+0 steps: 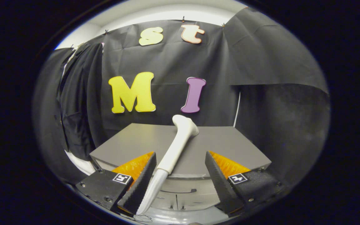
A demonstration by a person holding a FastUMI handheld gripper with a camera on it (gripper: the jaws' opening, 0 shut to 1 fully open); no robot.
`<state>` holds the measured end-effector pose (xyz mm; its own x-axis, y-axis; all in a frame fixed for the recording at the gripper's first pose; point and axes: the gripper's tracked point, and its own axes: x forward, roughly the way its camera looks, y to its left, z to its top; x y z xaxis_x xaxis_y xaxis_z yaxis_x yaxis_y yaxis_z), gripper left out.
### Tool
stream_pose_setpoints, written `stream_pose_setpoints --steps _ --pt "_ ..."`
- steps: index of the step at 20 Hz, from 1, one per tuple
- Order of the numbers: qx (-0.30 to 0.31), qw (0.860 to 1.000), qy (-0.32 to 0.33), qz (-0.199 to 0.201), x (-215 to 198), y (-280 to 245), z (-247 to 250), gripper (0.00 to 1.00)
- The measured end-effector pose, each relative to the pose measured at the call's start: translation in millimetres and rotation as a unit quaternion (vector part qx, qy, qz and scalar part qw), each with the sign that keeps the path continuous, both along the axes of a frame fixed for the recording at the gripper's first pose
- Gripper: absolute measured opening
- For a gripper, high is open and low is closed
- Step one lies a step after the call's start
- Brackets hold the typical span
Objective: Iron the clothes twice with a garment steamer, once on the left side and once on the right side.
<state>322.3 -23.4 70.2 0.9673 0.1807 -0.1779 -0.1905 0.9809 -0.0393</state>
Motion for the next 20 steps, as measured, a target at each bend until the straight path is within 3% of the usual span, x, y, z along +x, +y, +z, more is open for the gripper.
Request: stream_pose_setpoints --steps 9,15,20 --pt "0.012 0.996 0.072 0.059 74 20 -30 0.97" --pt "0.014 0.994 0.086 0.066 92 33 -33 0.78" --pt "0.083 0.984 0.134 0.079 88 37 -37 0.66"
